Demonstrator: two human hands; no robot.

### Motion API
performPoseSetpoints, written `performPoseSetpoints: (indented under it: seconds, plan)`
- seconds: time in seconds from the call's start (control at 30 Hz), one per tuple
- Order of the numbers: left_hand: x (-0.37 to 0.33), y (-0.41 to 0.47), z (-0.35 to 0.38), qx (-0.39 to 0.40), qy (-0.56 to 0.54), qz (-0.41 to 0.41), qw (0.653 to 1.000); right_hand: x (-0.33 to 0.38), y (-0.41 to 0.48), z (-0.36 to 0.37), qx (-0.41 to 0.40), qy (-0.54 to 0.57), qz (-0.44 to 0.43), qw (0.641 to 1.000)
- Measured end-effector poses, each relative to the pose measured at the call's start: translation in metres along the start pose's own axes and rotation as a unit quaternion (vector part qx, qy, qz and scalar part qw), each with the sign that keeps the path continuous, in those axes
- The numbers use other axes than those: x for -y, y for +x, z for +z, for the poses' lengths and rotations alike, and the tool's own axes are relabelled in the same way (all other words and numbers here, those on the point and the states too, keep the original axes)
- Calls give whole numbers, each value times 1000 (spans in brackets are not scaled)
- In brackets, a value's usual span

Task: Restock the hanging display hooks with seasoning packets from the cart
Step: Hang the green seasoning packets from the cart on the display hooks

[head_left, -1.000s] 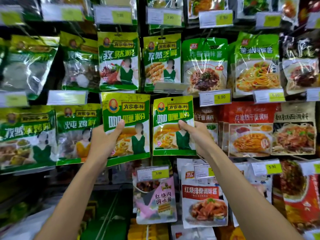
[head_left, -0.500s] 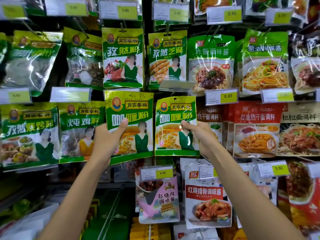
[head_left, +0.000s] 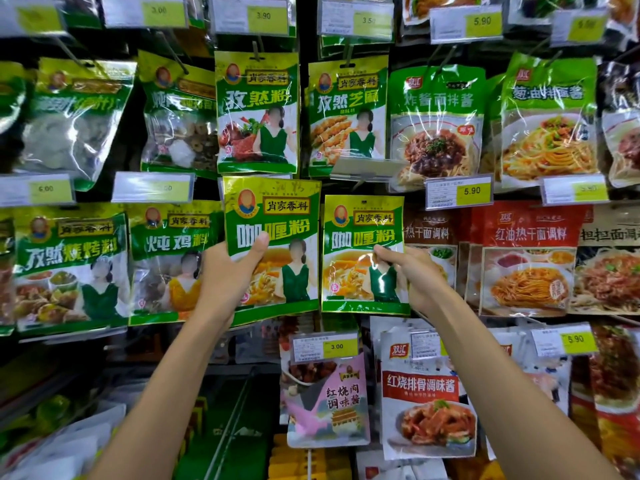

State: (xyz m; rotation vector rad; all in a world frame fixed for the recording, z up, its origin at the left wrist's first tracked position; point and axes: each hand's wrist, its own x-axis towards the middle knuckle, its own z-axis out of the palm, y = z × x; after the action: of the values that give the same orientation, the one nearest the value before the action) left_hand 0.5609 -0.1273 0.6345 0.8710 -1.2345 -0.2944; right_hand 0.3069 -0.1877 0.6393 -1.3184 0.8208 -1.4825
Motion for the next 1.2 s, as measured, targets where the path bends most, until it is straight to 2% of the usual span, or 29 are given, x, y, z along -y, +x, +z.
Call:
performPoseSetpoints:
  seconds: [0.23, 0.47, 0.6, 0.7, 0.83, 0.9, 0.97, 1.03, 1.13, 1.2]
  plan:
    - [2, 2, 0, 13, 4, -16, 1000, -2, 4, -2, -13, -20, 7, 1000]
    - [-1, 6, 6, 19, 5, -48, 999, 2, 30, 14, -69, -78, 37, 994]
    - [-3, 1, 9, 26, -16, -64, 997, -4, 53, 21, -155, -196, -6, 968]
    - [-6, -3, 11, 40, -33, -90, 995, -11, 61, 23, -167, -263, -25, 950]
    - [-4, -8, 17, 37, -45, -88, 994, -19, 48, 16, -145, -298, -86, 940]
    - [-3, -13, 21, 41, -59, -98, 993, -20, 29, 12, -193, -297, -146, 924]
    - [-1, -17, 27, 64, -83, -115, 988, -20, 5, 12, -231, -251, -223, 913]
    - [-3, -22, 37, 75, -91, -124, 985, -15, -17, 18, -177, -194, -247, 933]
    - [-8, -29, 54, 114, -91, -137, 980, -3, -30, 29, -17, -102, -159, 982]
    - [-11, -34, 67, 130, -101, -148, 975, 2, -32, 34, 3, -94, -110, 989]
